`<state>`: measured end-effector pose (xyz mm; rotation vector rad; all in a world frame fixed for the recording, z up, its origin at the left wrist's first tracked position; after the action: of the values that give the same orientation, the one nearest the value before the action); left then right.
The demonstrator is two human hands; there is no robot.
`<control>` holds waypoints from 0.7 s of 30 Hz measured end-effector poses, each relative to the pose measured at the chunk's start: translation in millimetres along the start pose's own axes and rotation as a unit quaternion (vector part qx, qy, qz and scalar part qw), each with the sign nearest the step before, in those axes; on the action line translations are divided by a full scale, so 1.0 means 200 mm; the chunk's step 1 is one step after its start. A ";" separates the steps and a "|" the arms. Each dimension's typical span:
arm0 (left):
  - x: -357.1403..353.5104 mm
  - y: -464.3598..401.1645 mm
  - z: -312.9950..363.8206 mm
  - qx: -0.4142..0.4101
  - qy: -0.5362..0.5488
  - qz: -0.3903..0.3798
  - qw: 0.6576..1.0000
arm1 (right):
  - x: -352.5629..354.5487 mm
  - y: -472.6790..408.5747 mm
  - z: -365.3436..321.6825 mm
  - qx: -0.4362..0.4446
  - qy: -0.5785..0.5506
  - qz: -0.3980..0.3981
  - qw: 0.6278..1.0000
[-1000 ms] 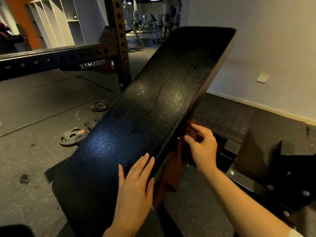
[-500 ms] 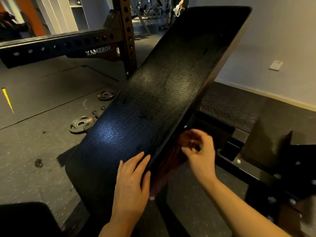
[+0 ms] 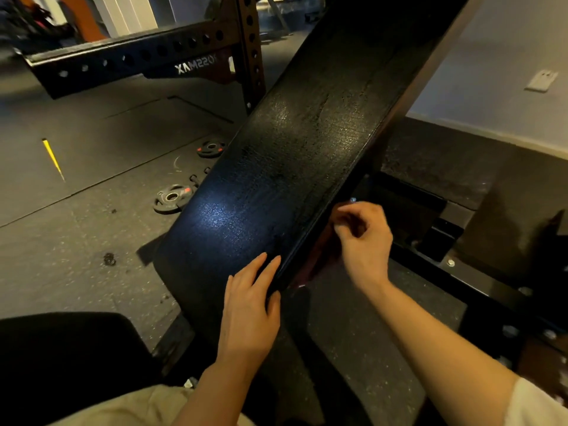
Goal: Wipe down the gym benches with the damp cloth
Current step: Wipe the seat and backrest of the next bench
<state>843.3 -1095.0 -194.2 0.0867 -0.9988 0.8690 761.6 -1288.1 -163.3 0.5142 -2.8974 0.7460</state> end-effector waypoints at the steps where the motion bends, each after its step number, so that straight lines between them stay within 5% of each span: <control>1: 0.01 0.01 -0.01 0.003 0.000 -0.001 1.000 | -0.01 -0.03 0.01 -0.014 -0.005 0.018 1.000; 5: 0.06 0.02 -0.06 0.009 0.000 -0.040 0.999 | -0.09 0.03 0.03 -0.061 -0.041 0.033 0.997; 10: 0.10 0.02 -0.09 -0.043 -0.084 -0.149 0.984 | -0.15 0.33 0.05 -0.036 -0.047 -0.138 0.989; 16: 0.21 0.08 -0.22 -0.055 -0.091 -0.247 0.963 | -0.13 0.25 0.05 -0.081 -0.053 0.009 0.995; 21: 0.20 0.09 -0.25 -0.022 -0.082 -0.242 0.966 | -0.21 0.41 0.03 -0.072 -0.061 -0.034 0.995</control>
<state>875.8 -1038.3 -197.9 0.3549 -1.0901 0.3943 771.9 -1210.8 -212.9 0.6584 -2.9988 0.5087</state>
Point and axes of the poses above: each hand's wrist, its own y-axis away from the middle knuckle, its own x-axis out of the back of the hand, z = x × y, the point moved 4 cm from there along -y, towards the middle knuckle, and after that the axes turned 1 degree about -x, right-handed, at the moved point
